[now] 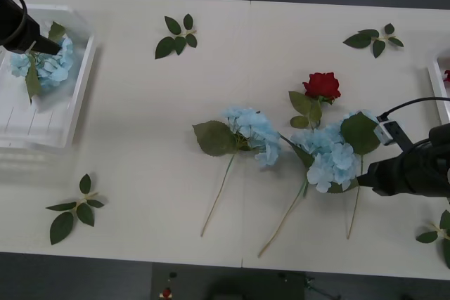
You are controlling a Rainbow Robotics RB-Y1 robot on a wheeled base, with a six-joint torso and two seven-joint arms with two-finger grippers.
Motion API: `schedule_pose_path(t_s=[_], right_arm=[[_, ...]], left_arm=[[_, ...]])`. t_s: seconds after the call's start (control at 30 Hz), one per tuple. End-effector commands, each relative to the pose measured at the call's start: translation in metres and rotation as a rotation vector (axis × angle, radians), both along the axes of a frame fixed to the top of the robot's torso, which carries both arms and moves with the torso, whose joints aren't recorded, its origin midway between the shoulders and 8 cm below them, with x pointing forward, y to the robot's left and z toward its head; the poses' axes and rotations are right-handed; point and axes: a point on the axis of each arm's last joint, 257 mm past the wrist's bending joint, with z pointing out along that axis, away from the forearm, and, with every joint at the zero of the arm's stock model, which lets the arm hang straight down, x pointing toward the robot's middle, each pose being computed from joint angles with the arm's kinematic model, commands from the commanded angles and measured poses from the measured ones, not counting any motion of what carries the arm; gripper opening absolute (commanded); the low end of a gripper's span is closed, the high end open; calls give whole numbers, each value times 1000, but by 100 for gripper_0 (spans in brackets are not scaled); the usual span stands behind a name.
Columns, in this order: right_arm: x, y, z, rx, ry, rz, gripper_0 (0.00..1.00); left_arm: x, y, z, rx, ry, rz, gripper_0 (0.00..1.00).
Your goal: Put the red flowers into the right box and the blue flowers into the left box
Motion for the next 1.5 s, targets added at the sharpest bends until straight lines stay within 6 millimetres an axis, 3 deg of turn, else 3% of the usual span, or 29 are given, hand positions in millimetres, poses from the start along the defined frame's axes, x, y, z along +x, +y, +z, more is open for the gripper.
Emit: schedule_pose_path(t_s=[0.03, 0.1, 0.13, 0.17, 0.37, 0.43, 0.47, 0.53, 0.6, 0.73, 0.9, 1.13, 1.3, 1.37, 1.5], right_arm=[[12, 3, 0, -12, -19, -16, 73], [14, 9, -7, -8, -19, -22, 73], [15, 10, -9, -6, -23, -23, 73], [16, 14, -15, -5, -28, -24, 73], [28, 24, -27, -11, -40, -35, 73], [32, 23, -27, -10, -42, -44, 54], [33, 21, -27, -13, -42, -47, 33], [37, 22, -23, -8, -48, -48, 5], [39, 20, -19, -8, -53, -47, 0], [47, 16, -8, -3, -71, -51, 0], [61, 14, 15, 24, -111, -25, 0], [85, -3, 56, 85, -161, -2, 0], [107, -15, 106, 123, -270, 77, 0], [113, -8, 122, 139, -321, 132, 0], [114, 48, 162, 403, -394, 208, 0]], left_arm=[[-28, -99, 8, -227, 98, -162, 91], [-39, -149, -5, -280, 143, -244, 91], [-41, -162, -9, -284, 150, -263, 93], [-45, -189, -22, -295, 183, -281, 100], [-55, -250, -68, -282, 281, -259, 100], [-63, -268, -82, -262, 307, -261, 100], [-67, -275, -90, -245, 317, -261, 100], [-78, -288, -107, -217, 345, -262, 100], [-91, -297, -123, -209, 372, -255, 100], [-117, -308, -160, -196, 377, -251, 100], [-132, -314, -194, -182, 322, -268, 100], [-137, -351, -208, -180, 255, -299, 100], [-127, -373, -214, -176, 165, -299, 100], [-127, -376, -216, -165, 154, -301, 100], [-125, -374, -224, -133, 142, -300, 100]])
